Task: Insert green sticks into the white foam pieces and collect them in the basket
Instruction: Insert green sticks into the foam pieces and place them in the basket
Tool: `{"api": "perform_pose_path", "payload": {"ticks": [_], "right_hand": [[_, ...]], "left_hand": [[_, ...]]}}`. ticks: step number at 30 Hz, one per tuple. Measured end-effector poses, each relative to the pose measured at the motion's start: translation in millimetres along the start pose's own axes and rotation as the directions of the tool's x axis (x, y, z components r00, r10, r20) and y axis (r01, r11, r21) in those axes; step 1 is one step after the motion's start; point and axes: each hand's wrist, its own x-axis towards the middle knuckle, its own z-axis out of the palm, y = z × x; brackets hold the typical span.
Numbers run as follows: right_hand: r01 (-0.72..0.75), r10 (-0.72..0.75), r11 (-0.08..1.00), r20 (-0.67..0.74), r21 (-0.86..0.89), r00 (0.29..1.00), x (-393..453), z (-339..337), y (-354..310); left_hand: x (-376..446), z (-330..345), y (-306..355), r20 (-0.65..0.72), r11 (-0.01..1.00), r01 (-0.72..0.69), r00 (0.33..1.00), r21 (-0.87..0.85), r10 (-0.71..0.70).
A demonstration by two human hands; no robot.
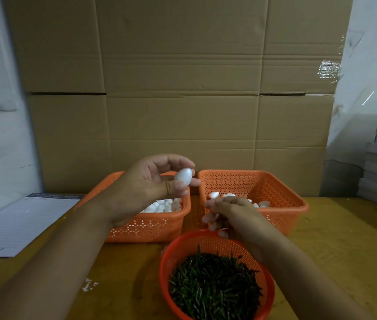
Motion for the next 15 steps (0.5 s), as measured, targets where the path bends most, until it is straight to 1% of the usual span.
{"api": "perform_pose_path", "payload": {"ticks": [3, 12, 15], "right_hand": [[-0.003, 0.003, 1.0, 0.0, -0.001, 1.0, 0.3, -0.2, 0.0], [-0.005, 0.005, 1.0, -0.003, -0.003, 1.0, 0.1, 0.4, -0.6], [-0.004, 0.004, 1.0, 0.0, 0.0, 1.0, -1.2, 0.1, -0.9]], "left_hand": [[0.7, -1.5, 1.1, -0.013, 0.999, 0.014, 1.0, -0.042, -0.015], [0.0, -2.0, 5.2, -0.059, 1.0, 0.013, 0.998, 0.003, -0.013], [-0.2, -2.4, 4.1, -0.057, 1.0, -0.002, 0.998, -0.026, 0.001]]}}
